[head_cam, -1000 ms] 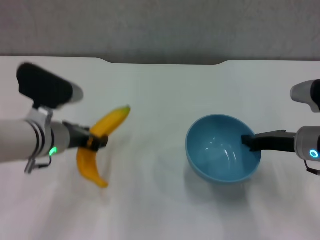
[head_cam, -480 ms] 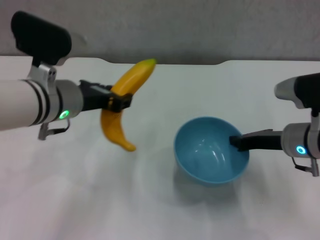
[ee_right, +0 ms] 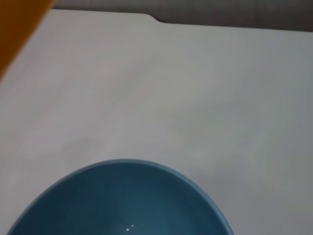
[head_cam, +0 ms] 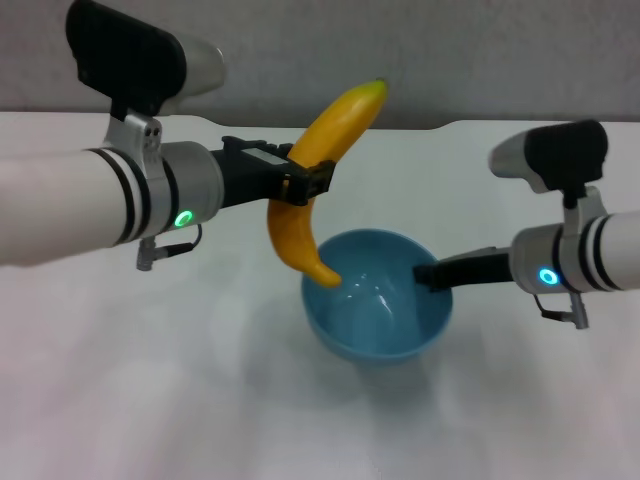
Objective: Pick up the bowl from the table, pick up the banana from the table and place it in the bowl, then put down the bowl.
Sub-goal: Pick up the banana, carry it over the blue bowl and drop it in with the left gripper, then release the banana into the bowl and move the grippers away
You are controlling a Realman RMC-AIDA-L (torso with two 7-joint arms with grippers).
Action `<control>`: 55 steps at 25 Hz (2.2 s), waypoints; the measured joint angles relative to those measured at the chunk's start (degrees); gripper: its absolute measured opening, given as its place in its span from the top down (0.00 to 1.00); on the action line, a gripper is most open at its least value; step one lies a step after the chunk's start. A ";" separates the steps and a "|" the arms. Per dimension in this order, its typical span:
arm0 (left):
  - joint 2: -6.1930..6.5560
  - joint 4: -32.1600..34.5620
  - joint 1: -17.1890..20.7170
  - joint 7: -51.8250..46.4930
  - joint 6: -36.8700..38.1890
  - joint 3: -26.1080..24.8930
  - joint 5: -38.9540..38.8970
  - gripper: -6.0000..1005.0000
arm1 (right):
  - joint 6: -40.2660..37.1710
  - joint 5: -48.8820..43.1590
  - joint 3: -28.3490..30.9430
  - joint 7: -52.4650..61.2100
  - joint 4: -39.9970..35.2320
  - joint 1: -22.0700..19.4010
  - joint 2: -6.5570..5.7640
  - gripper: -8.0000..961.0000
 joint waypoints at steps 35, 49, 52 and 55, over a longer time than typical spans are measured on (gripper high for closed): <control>0.25 4.05 4.01 1.51 15.58 6.16 -5.46 0.22 | 0.58 2.04 -2.90 1.85 -2.54 2.27 -0.24 0.87; 0.38 8.06 6.56 5.98 15.98 -3.61 -5.39 0.10 | -0.37 1.75 -1.98 2.29 -2.24 0.87 -0.39 0.87; 0.32 11.36 6.79 7.18 16.16 -6.67 -5.43 0.10 | -0.93 1.65 -1.66 2.42 -1.32 0.78 -0.43 0.86; 0.31 13.77 7.08 7.28 16.56 -8.34 -5.41 0.10 | -0.67 1.64 -1.31 2.43 -1.08 0.79 -0.45 0.86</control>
